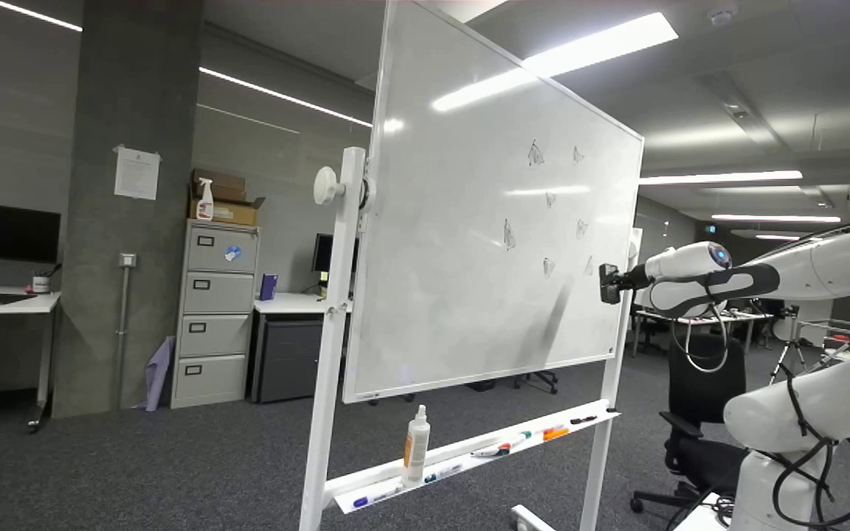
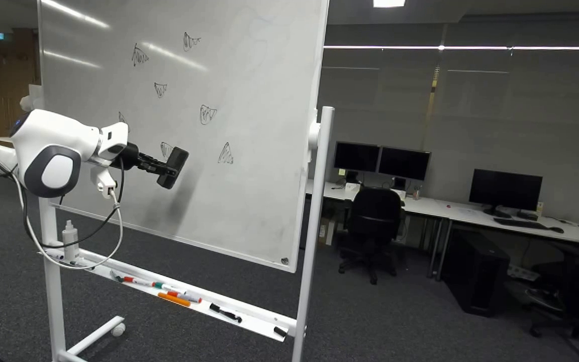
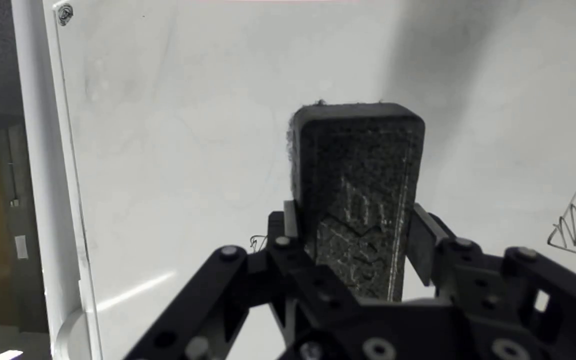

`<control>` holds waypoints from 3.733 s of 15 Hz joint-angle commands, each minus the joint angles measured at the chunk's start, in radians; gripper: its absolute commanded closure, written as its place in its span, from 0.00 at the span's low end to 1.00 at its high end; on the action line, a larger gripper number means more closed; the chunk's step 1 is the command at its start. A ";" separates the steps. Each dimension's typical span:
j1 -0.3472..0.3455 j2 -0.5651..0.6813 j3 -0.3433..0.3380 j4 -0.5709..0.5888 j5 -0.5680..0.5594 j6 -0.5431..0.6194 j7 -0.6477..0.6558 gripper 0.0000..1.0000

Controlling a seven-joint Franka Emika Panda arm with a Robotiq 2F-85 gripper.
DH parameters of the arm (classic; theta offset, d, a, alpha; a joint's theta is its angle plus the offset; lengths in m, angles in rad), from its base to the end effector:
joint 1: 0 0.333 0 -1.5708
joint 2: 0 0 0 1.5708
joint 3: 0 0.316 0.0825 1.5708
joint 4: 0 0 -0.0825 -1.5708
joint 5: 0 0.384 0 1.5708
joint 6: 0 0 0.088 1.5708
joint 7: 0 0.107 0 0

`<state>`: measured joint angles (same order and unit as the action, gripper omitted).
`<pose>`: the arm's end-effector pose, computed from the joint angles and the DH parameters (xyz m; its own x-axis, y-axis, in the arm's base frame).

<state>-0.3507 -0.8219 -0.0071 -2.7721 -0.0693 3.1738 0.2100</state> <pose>0.3228 -0.1145 0.5891 0.2657 -0.2534 0.9302 -0.3872 -0.9116 -0.1378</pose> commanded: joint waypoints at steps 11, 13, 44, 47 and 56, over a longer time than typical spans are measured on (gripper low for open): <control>0.143 0.033 -0.141 0.072 0.035 -0.021 -0.141 0.70; 0.211 0.040 -0.212 0.103 0.038 -0.033 -0.181 0.70; 0.876 0.071 -0.841 0.404 0.068 -0.048 -0.472 0.70; 0.848 0.045 -0.806 0.390 0.097 -0.059 -0.418 0.70; 0.841 0.038 -0.795 0.373 0.108 -0.051 -0.419 0.45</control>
<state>0.4966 -0.7868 -0.8103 -2.3990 0.0188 3.1231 -0.1960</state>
